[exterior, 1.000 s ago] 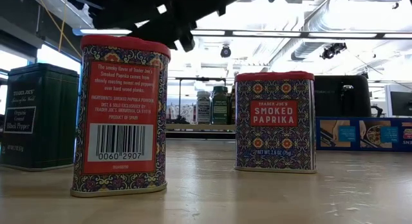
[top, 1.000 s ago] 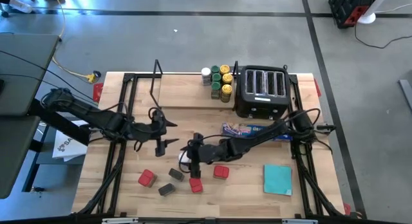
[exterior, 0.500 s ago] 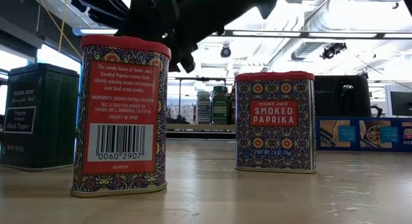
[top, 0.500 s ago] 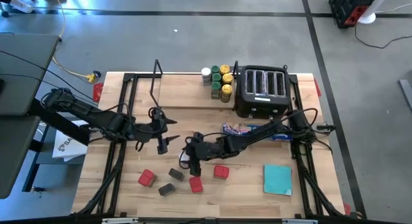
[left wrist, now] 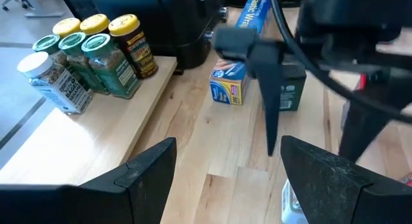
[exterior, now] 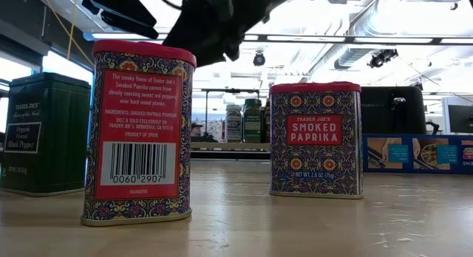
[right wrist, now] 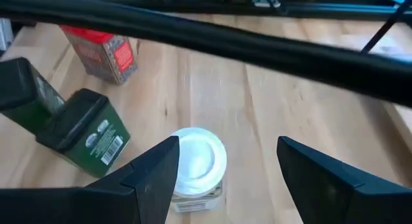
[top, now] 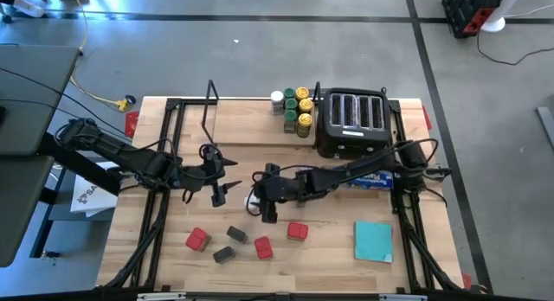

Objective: Shelf spices
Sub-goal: Put the white seasoning bottle on the shelf aligned with the other white seasoning bottle

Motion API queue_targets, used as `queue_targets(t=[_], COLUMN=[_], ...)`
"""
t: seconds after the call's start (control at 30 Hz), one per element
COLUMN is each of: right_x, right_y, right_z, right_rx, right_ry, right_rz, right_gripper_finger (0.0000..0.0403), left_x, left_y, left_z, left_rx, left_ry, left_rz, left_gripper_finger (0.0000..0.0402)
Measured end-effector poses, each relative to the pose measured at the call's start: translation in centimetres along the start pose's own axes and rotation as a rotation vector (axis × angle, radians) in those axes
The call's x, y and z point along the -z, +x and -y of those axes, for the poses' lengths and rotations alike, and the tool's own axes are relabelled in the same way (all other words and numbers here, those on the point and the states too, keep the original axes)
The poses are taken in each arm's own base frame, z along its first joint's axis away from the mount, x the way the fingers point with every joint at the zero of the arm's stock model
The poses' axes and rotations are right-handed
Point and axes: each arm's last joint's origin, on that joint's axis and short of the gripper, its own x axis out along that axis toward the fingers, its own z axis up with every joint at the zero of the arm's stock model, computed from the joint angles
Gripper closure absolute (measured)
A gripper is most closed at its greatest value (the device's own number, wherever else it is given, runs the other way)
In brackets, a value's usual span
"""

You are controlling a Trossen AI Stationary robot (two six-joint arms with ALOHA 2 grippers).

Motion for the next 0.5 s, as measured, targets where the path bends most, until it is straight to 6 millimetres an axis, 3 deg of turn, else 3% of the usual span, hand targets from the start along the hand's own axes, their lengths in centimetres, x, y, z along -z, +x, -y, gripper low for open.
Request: queue_targets(t=[0.13,0.5], right_x=[0.0,1.7], right_y=[-0.2,2.8], right_z=[-0.3,-1.1], right_rx=[-0.038,-0.077], right_ry=[-0.005,-0.006], right_rz=[-0.004,0.006], right_gripper_finger=[0.0146,0.0146], left_x=[0.0,0.0], left_y=[0.0,0.0], left_z=[0.0,0.0], left_rx=[0.001,0.003], left_ry=[0.001,0.0], left_rz=[-0.001,-0.002], left_gripper_finger=[0.0129,0.0128])
